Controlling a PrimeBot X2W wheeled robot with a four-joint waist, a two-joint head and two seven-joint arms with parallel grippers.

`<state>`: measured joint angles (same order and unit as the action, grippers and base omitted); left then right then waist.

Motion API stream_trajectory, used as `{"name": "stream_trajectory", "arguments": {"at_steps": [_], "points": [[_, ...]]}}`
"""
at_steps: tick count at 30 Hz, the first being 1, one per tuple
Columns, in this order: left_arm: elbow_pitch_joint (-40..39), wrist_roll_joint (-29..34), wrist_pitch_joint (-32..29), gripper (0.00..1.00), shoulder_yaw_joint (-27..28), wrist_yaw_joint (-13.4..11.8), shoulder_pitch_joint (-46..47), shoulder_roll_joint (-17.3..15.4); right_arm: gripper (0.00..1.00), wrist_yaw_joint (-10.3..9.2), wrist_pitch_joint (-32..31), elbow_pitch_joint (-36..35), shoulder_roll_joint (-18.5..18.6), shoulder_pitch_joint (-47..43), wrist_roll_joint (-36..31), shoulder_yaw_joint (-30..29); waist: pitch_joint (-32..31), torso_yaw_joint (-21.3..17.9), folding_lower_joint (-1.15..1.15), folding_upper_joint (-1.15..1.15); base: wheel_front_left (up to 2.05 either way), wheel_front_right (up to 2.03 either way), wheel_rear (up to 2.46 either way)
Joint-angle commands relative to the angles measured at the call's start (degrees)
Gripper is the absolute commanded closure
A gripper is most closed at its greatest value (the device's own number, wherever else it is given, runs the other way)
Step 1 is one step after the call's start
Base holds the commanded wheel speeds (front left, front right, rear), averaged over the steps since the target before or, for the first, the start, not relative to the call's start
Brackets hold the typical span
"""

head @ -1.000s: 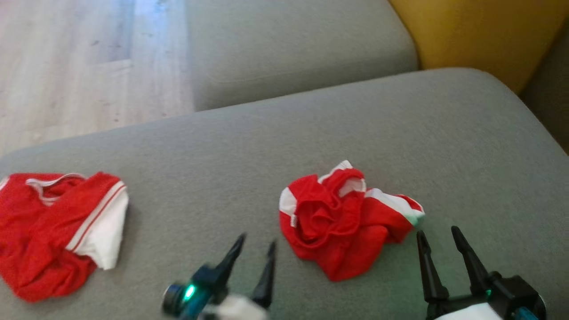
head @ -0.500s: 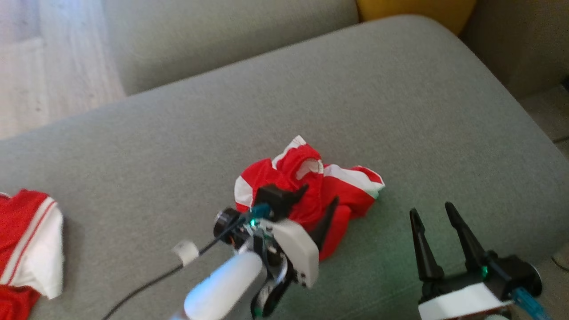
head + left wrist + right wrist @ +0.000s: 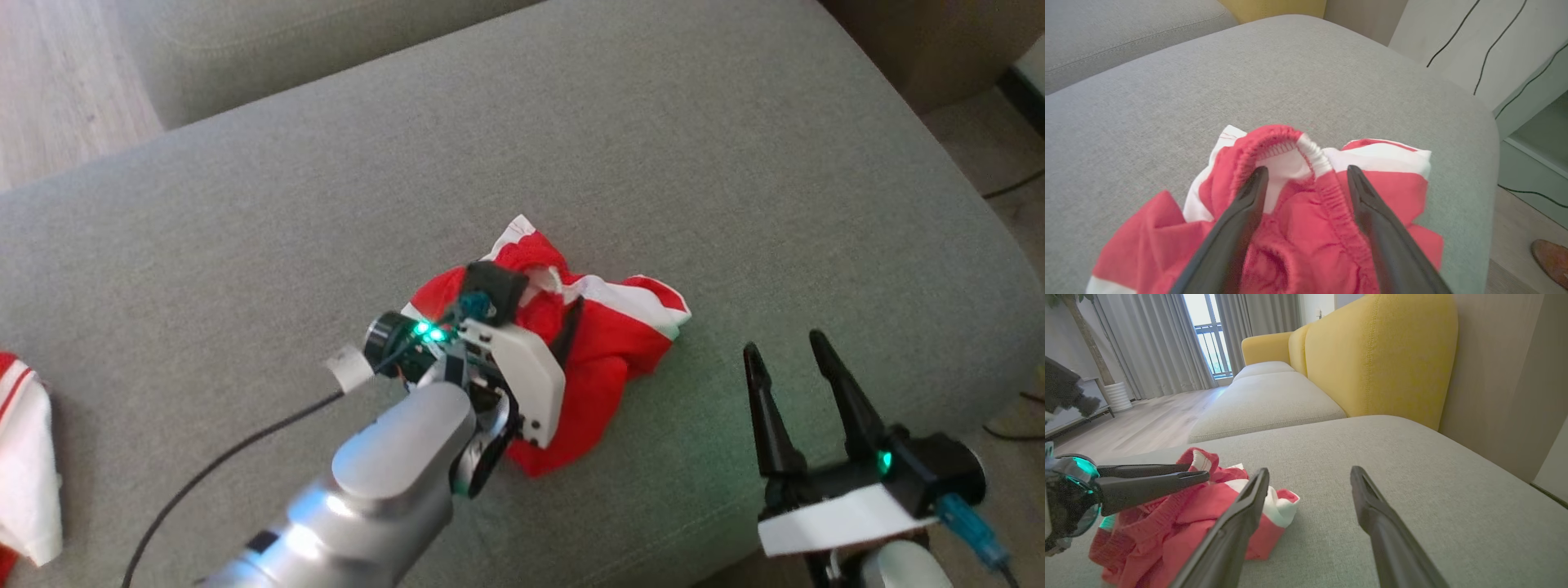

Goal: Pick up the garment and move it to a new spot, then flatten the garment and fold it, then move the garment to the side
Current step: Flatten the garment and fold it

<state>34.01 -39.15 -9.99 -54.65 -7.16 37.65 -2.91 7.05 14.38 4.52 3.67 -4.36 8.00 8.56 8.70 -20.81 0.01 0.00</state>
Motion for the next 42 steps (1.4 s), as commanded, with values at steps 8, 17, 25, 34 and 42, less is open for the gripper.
{"name": "stream_trajectory", "arguments": {"at_steps": [8,17,25,34,42], "points": [[3.46,-4.41,3.38,1.00,-0.31,-2.14,7.41,0.03,0.00,0.44,0.62,-1.58,-0.50,4.50,0.23,1.53,2.29,0.23,-0.01,0.00,0.00,0.00,0.00],[4.74,-7.09,8.75,1.00,-2.61,1.03,10.42,0.03,0.00,0.44,0.62,-0.85,-0.70,5.06,0.39,1.73,1.34,0.44,-0.01,0.00,0.00,0.00,0.00],[-0.07,-10.26,13.61,1.00,-2.31,3.03,17.95,0.03,0.00,0.44,0.62,-0.85,-0.76,4.40,0.35,1.75,-1.66,-0.29,-0.01,0.00,0.00,0.00,0.00],[-6.31,-12.12,14.47,1.00,2.10,4.61,30.70,-0.78,0.00,0.44,0.62,-1.25,-0.78,1.89,0.13,0.19,-5.41,-0.20,-0.01,0.00,0.00,0.00,0.00],[-16.23,-15.52,11.61,1.00,1.43,3.41,21.04,-6.65,0.00,0.44,0.62,-2.35,-0.79,0.16,-0.32,-1.45,-6.46,4.42,-0.01,0.00,0.00,0.00,0.00]]}}
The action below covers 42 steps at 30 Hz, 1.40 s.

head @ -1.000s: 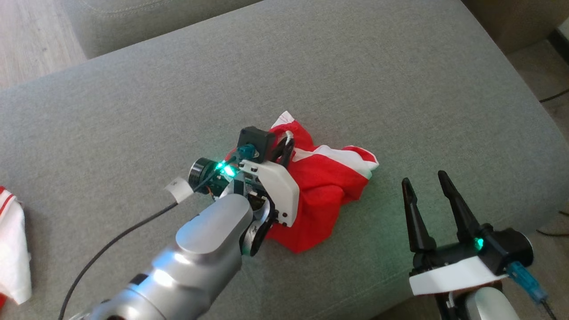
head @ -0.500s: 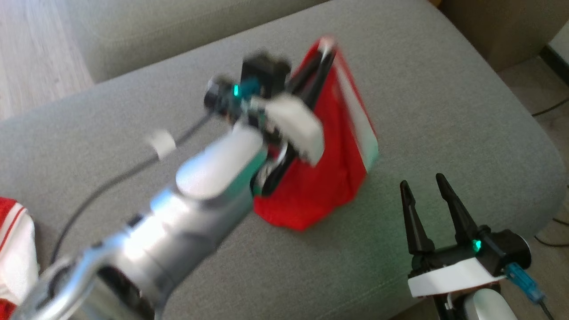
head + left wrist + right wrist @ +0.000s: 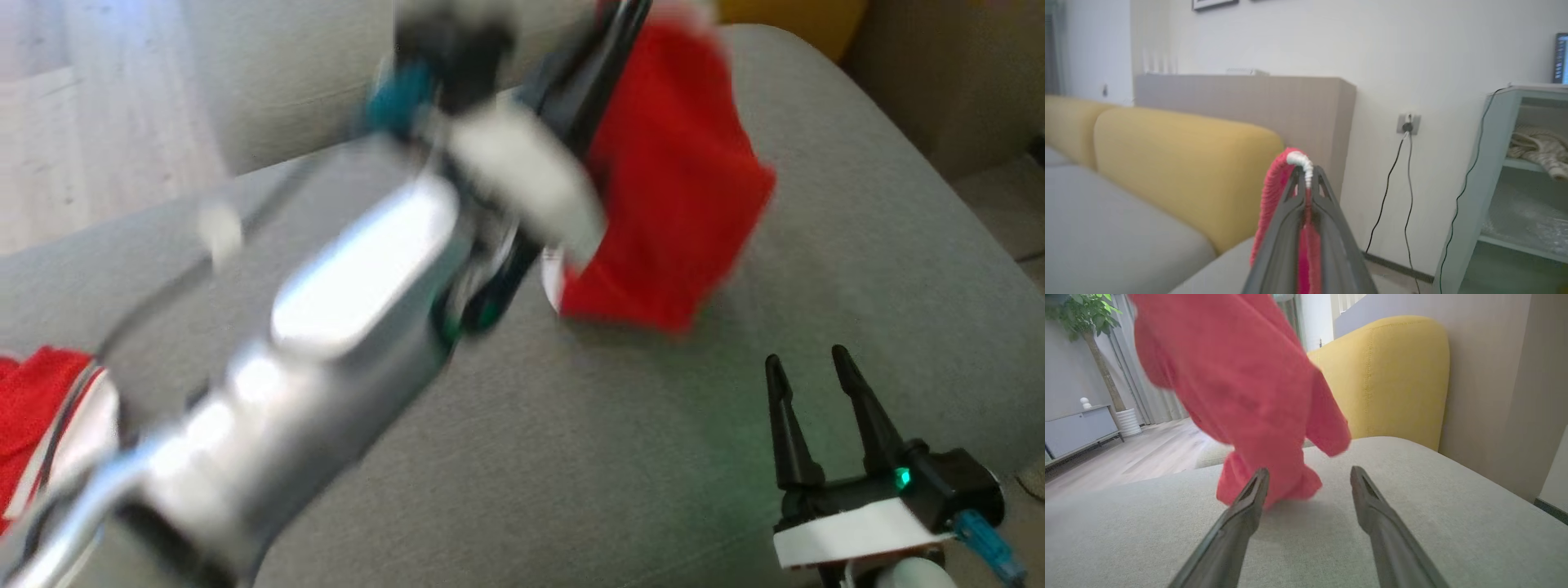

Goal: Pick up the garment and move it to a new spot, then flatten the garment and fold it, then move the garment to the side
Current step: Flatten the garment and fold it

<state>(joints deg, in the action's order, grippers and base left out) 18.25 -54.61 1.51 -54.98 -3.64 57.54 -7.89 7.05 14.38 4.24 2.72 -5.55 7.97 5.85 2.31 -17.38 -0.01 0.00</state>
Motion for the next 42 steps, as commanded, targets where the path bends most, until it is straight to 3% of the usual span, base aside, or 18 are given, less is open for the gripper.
{"name": "stream_trajectory", "arguments": {"at_steps": [1,7,10,14,18,22,26,35,42], "points": [[-2.01,-0.33,-0.25,1.00,1.02,-0.66,-1.57,-2.89,0.00,0.44,0.62,-2.25,0.17,1.24,-0.32,1.02,0.10,1.90,0.01,0.00,0.00,0.00,0.00],[-9.45,-1.69,-1.04,1.00,-3.93,-4.70,-19.79,-11.65,0.00,0.44,0.62,-3.48,0.29,1.40,-0.18,-0.47,2.59,8.33,0.01,0.00,0.00,0.00,0.00],[-9.99,2.99,0.17,1.00,-8.04,-6.60,-24.54,-16.29,0.00,0.44,0.62,-3.47,0.88,2.48,0.59,-0.97,4.17,11.91,0.01,0.00,0.00,0.00,0.00],[-8.62,7.63,2.77,1.00,-10.63,-8.26,-26.86,-19.33,0.00,0.44,0.62,-1.76,3.37,5.51,1.42,-1.40,5.53,16.24,0.01,0.00,0.00,0.00,0.00],[-6.49,8.99,5.72,1.00,-10.31,-9.24,-27.54,-20.01,0.00,0.44,0.62,3.87,7.60,9.32,3.91,0.41,5.75,19.31,0.01,0.00,0.00,0.00,0.00],[-3.92,9.48,8.51,1.00,-9.33,-9.42,-27.31,-20.23,0.00,0.44,0.58,12.89,12.65,13.74,10.89,5.06,5.57,21.50,0.01,0.00,0.00,0.00,0.00],[-1.78,9.86,10.18,1.00,-8.51,-9.36,-26.84,-20.32,0.00,0.44,-1.25,16.81,16.50,17.01,17.29,10.05,5.63,22.33,0.01,0.00,0.00,0.00,0.00],[2.58,9.76,12.23,1.00,-6.76,-8.00,-25.84,-19.49,0.00,0.44,-5.79,18.90,23.96,23.40,34.09,22.78,6.29,23.21,0.01,0.00,0.00,0.00,0.00],[4.19,10.17,12.80,1.00,-6.26,-7.28,-25.03,-18.25,0.00,0.44,-6.47,21.14,27.39,27.10,40.22,29.48,7.28,24.05,0.01,0.00,0.00,0.00,0.00]]}}
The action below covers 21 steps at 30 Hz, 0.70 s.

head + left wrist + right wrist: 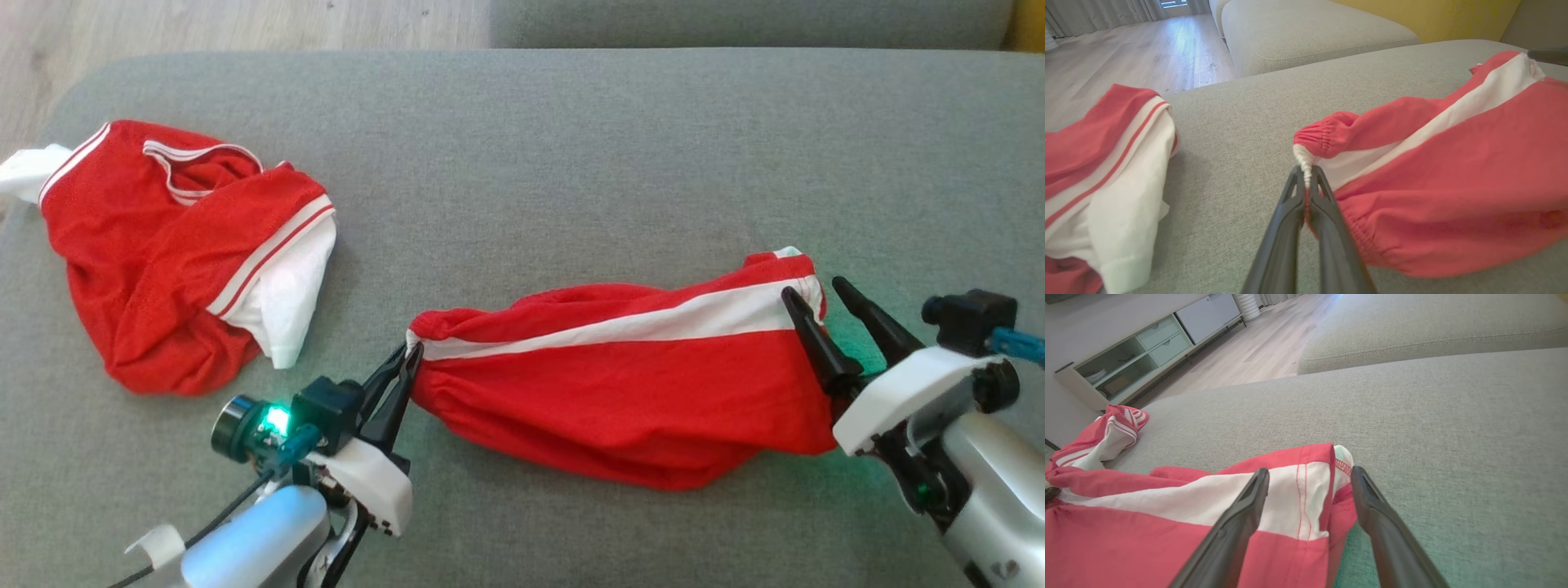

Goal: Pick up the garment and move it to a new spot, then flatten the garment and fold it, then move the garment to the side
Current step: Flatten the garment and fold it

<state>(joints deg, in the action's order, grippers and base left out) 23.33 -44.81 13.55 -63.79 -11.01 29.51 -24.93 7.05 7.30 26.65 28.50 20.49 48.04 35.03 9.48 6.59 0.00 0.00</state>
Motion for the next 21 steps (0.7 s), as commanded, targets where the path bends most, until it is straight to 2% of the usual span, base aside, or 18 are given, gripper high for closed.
{"name": "stream_trajectory", "arguments": {"at_steps": [1,7,8,9,10,11,12,16,21], "points": [[-0.71,0.44,0.81,1.00,2.60,0.17,3.11,-1.02,0.00,0.44,0.78,-0.83,1.83,1.47,0.75,1.03,0.25,0.17,0.00,0.00,0.00,0.00,0.00],[0.05,0.79,1.07,1.00,3.01,0.71,3.65,-0.07,0.00,0.44,1.07,1.28,2.49,3.76,3.99,5.32,1.03,0.46,0.00,0.00,0.00,0.00,0.00],[0.16,0.85,1.11,1.00,3.09,0.79,3.72,0.04,0.04,0.44,1.21,1.42,2.55,4.15,4.51,5.97,1.13,0.47,0.00,0.00,0.00,0.00,0.00],[0.26,0.90,1.14,1.00,3.18,0.87,3.78,0.15,0.18,0.44,1.35,1.49,2.67,4.55,4.88,6.72,1.21,0.47,0.00,0.00,0.00,0.00,0.00],[0.37,0.96,1.17,1.00,3.28,0.95,3.82,0.24,0.47,0.44,1.61,1.59,2.84,4.95,5.14,7.41,1.26,0.46,0.00,0.00,0.00,0.00,0.00],[0.49,1.02,1.20,1.00,3.35,1.02,3.83,0.33,0.67,0.44,2.04,1.61,2.99,5.32,5.39,8.07,1.26,0.43,0.00,0.00,0.00,0.00,0.00],[0.77,1.12,1.24,1.00,3.51,1.19,3.81,0.43,1.00,0.44,2.80,1.67,3.32,5.94,5.99,9.20,1.10,0.31,0.00,0.00,0.00,0.00,0.00],[0.74,1.41,1.33,1.00,4.32,1.33,4.01,0.25,1.00,0.44,4.81,1.10,4.71,7.02,6.58,10.66,0.24,-0.39,0.00,0.00,0.00,0.00,0.00],[-1.58,2.39,1.39,1.00,6.14,2.20,7.26,-0.49,1.00,0.44,6.87,-2.18,8.16,9.53,7.99,8.27,-0.02,-2.08,0.00,0.00,0.00,0.00,0.00]]}}
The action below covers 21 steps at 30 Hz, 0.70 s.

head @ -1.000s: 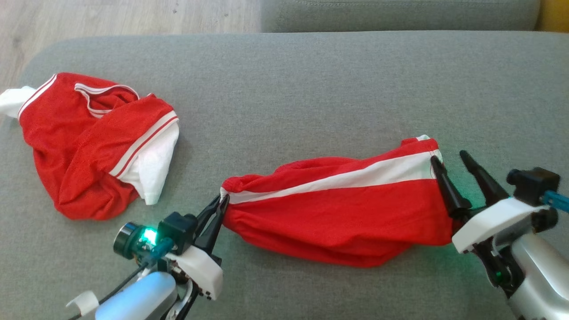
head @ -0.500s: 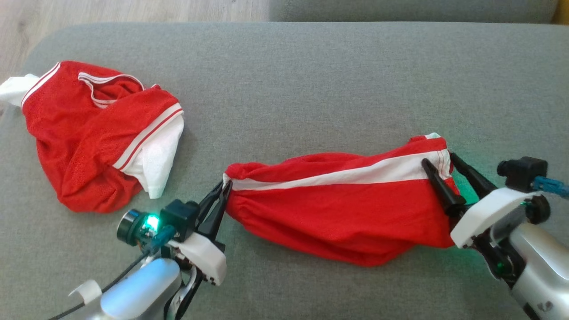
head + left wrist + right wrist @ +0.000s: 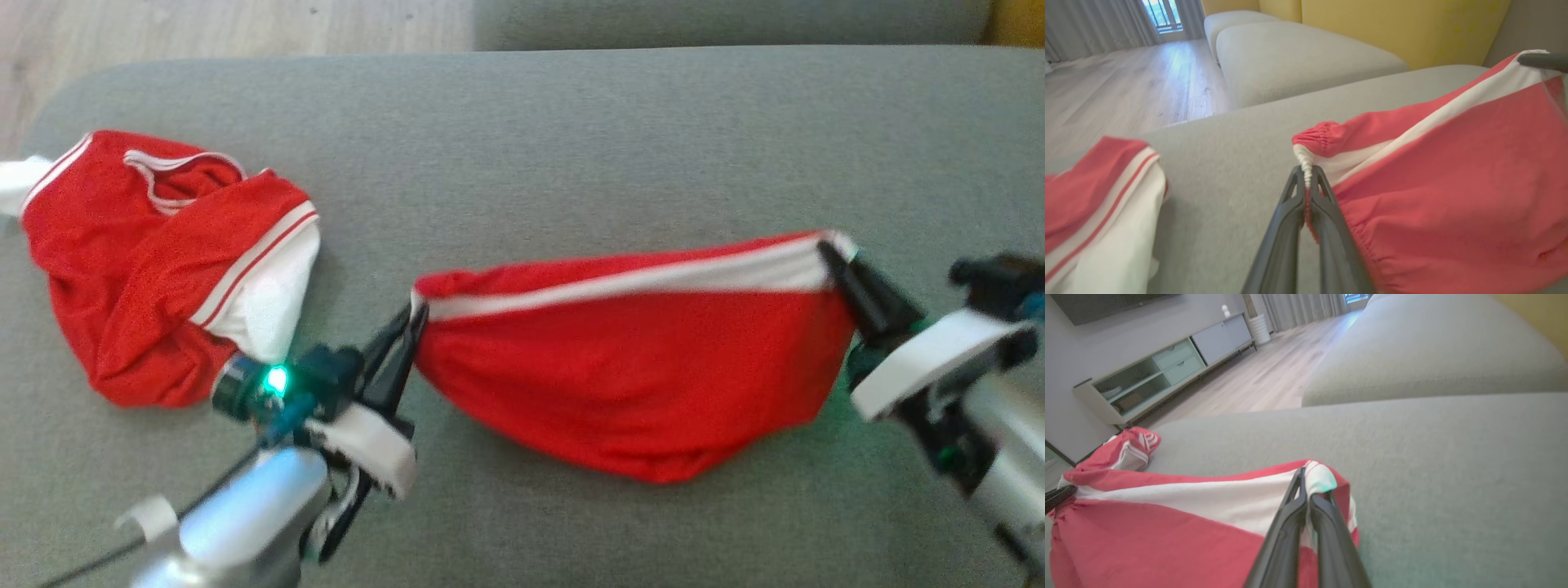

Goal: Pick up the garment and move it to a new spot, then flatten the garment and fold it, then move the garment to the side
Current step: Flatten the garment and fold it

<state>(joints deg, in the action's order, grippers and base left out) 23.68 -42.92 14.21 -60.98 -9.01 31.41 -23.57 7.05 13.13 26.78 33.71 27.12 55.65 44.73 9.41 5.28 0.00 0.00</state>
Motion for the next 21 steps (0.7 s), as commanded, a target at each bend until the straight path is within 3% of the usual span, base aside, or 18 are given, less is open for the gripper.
{"name": "stream_trajectory", "arguments": {"at_steps": [1,6,8,11,14,18,21], "points": [[-2.59,0.66,0.71,1.00,3.81,0.52,6.87,-2.03,1.00,0.44,1.23,-3.16,4.13,3.94,0.28,-2.31,0.27,-1.26,0.00,0.00,0.00,0.00,0.00],[-4.70,1.82,-1.54,1.00,5.72,2.47,16.47,-2.59,1.00,0.44,1.51,-6.31,8.92,11.10,-1.53,-5.42,2.70,-3.77,0.00,0.00,0.00,0.00,0.00],[-5.09,2.12,-3.17,1.00,6.49,4.80,22.75,-1.84,1.00,0.44,1.60,-7.11,11.11,16.57,-4.25,-7.29,4.69,-4.79,0.00,0.00,0.00,0.00,0.00],[-3.44,2.71,-4.78,1.00,7.77,8.41,33.16,0.49,1.00,0.44,1.43,-8.28,13.59,25.10,-8.17,-9.28,8.39,-5.94,0.00,0.00,0.00,0.00,0.00],[0.08,4.62,-4.14,1.00,9.20,10.47,43.77,3.38,1.00,0.44,0.43,-9.34,15.24,33.96,-11.11,-11.03,12.56,-7.18,0.00,0.00,0.00,0.00,0.00],[5.50,7.68,-0.37,1.00,12.00,11.31,55.05,7.57,1.00,0.44,0.20,-9.74,16.52,44.00,-14.33,-13.43,16.90,-8.55,0.00,0.00,0.00,0.00,0.00],[8.45,9.23,0.59,1.00,13.48,12.13,58.36,9.76,1.00,0.44,0.27,-9.92,16.99,47.87,-15.46,-13.72,18.69,-9.05,0.00,0.00,0.00,0.00,0.00]]}}
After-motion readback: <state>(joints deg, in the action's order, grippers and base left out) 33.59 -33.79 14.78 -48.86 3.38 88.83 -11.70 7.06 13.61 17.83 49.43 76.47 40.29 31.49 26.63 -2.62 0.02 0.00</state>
